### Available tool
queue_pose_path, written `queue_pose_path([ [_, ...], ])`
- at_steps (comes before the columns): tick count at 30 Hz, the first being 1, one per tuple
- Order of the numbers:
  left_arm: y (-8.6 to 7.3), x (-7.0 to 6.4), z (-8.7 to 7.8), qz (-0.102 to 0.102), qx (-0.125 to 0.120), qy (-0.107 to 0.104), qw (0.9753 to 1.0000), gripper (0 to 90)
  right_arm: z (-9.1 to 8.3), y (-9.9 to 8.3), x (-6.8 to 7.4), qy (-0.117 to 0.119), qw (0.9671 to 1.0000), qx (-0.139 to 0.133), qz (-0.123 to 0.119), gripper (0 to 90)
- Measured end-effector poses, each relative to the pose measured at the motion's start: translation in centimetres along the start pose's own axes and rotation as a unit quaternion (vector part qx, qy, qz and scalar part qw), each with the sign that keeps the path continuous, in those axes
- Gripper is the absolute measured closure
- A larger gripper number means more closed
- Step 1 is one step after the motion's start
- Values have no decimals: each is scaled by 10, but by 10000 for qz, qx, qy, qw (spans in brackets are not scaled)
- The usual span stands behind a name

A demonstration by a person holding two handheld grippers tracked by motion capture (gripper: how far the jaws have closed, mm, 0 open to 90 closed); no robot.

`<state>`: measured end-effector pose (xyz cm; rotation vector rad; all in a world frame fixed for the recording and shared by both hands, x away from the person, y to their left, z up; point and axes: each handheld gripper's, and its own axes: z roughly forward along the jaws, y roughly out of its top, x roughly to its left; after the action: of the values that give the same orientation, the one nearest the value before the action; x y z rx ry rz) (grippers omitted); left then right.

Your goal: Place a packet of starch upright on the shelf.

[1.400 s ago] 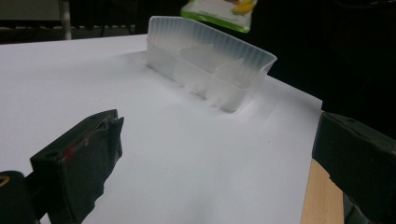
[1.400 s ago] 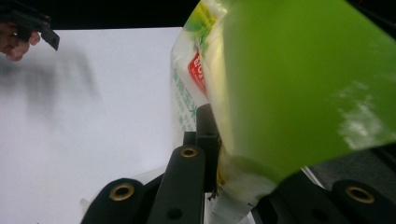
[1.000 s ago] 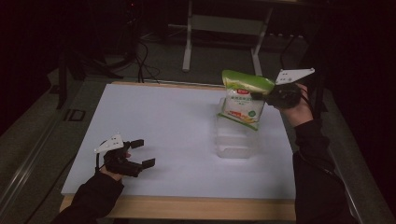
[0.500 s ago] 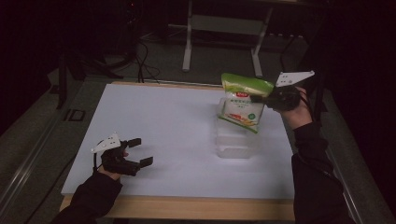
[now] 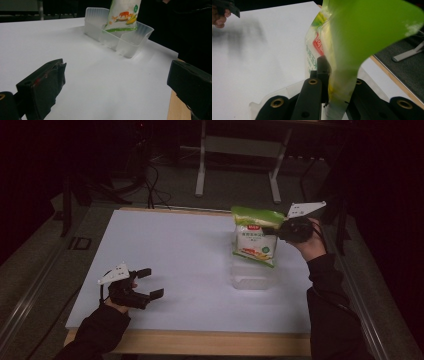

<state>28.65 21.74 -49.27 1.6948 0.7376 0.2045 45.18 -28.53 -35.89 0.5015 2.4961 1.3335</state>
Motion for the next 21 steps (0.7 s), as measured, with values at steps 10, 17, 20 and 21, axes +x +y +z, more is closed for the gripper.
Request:
queue_pose_path([
  [10,-1,-1,2,63,94,-38,9999,22,8,2,-5,24,10000,-9,35,864],
  [17,-1,-1,1,59,81,-46,9999,22,14,5,-8,63,9999,-80,18,863],
  [20,-2,-1,2,47,78,-53,9999,22,19,2,-8,78,9999,-97,70,863],
  [21,-2,-1,2,47,78,-53,9999,22,19,2,-8,78,9999,-97,70,863],
])
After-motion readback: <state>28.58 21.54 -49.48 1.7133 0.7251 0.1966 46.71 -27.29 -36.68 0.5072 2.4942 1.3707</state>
